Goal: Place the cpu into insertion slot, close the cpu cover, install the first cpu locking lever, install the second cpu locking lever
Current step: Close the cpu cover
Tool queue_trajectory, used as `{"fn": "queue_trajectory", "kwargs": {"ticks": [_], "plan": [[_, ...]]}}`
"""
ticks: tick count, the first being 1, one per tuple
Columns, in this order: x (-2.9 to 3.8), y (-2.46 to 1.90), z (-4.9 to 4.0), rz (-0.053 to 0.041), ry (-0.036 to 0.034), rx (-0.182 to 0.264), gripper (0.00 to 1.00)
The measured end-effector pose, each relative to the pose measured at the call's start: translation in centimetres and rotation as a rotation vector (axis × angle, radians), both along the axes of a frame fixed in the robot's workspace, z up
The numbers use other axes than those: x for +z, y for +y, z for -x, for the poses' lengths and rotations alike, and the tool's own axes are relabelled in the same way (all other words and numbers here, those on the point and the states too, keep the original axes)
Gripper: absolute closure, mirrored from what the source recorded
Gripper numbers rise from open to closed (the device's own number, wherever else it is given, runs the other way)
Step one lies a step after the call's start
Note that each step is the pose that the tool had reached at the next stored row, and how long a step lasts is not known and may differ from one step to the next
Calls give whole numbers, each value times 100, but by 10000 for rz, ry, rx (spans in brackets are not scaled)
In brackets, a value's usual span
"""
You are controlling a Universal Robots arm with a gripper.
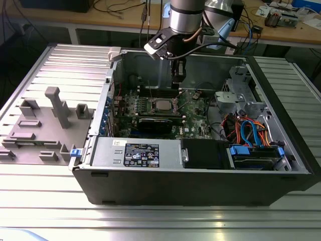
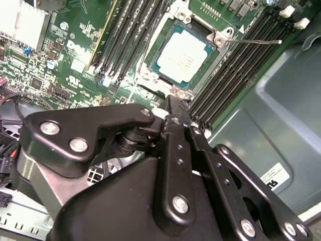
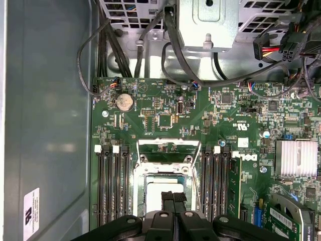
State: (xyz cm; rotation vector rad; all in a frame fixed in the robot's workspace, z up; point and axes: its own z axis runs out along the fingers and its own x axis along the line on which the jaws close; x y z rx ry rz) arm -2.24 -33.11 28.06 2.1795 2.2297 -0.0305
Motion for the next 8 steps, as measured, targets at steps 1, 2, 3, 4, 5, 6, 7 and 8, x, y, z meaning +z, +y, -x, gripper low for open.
{"fn": "queue_trajectory", "kwargs": {"ticks": [1, 2, 3, 4, 5, 6, 7, 8], "plan": [[0, 0, -1, 1, 0, 1, 89], [0, 0, 0, 0, 0, 1, 89], [-1, 0, 0, 0, 0, 2, 89], [-1, 0, -1, 0, 0, 2, 89], [-1, 0, -1, 0, 0, 2, 89], [-1, 0, -1, 0, 0, 2, 89], [-1, 0, -2, 0, 0, 2, 89], [-1, 0, -4, -1, 0, 4, 89]]}}
